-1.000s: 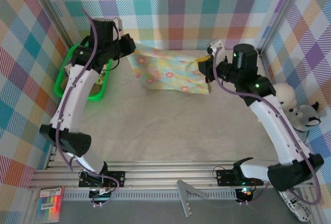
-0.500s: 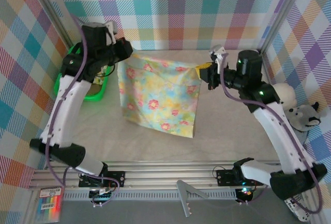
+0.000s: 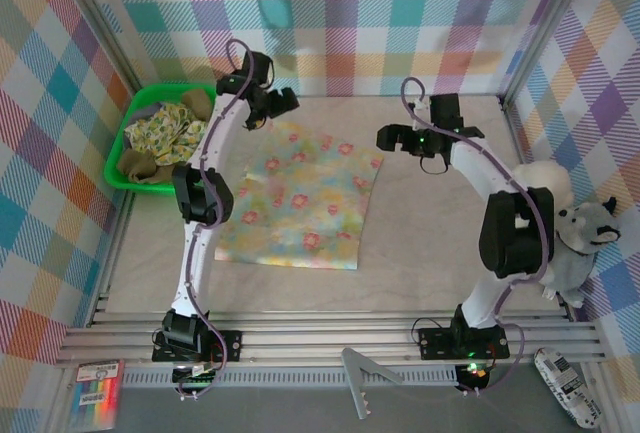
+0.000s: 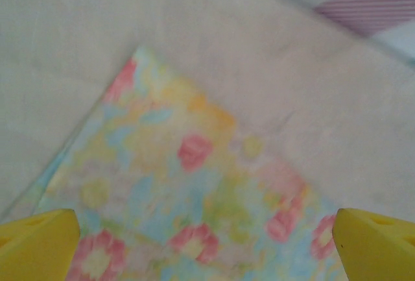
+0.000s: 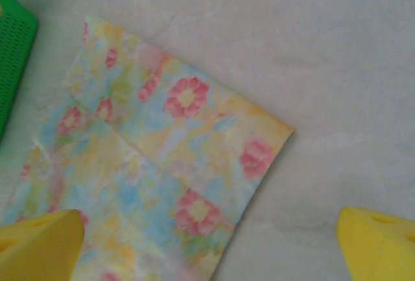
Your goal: Fold and stack the skirts
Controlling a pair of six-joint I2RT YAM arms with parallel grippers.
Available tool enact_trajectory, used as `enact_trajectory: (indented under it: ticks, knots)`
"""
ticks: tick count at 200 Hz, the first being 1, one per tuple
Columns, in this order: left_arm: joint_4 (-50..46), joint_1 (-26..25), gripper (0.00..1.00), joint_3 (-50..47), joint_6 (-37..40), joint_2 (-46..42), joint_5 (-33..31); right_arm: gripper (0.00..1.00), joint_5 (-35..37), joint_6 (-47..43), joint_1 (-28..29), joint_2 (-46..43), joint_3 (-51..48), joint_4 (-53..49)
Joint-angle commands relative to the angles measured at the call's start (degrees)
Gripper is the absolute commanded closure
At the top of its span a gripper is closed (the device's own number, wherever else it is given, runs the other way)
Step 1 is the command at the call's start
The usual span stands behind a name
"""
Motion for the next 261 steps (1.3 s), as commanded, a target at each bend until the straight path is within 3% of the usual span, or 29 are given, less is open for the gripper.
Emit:
enact_trajectory:
  ticks: [1,50,75,100,153,191,261]
  knots:
    - [5.8,-1.74,0.0,-15.82,-0.8,-15.21,2.41,0.01,-2.77,8.51,1.52,-6.19,-6.63,1.72]
    - [14.78,-1.84,0.0,-50.79,-5.89,-31.51,5.24,0.01,-4.37,18.45,12.19,-11.24,-20.54,7.43]
    - [22.71,-2.17,0.0,-68.5,-11.76,-39.24,8.43,0.01,-0.5,21.33,20.44,-10.38,-22.21,10.94]
    - [26.0,-1.94,0.0,-78.63,-15.01,-41.82,7.04,0.01,-0.14,22.24,24.87,-6.51,-21.33,14.26]
    - [24.11,-1.76,0.0,-79.78,-15.73,-37.75,-3.35,0.01,-0.93,26.65,25.59,3.18,-18.26,14.31]
    - [24.21,-2.4,0.0,-79.34,-18.07,-33.41,-3.24,0.01,4.74,29.19,25.08,6.66,-17.83,8.51]
    - [18.68,-5.18,0.0,-69.66,-17.49,-33.84,-5.23,0.01,5.95,26.29,18.77,6.26,-17.44,3.29]
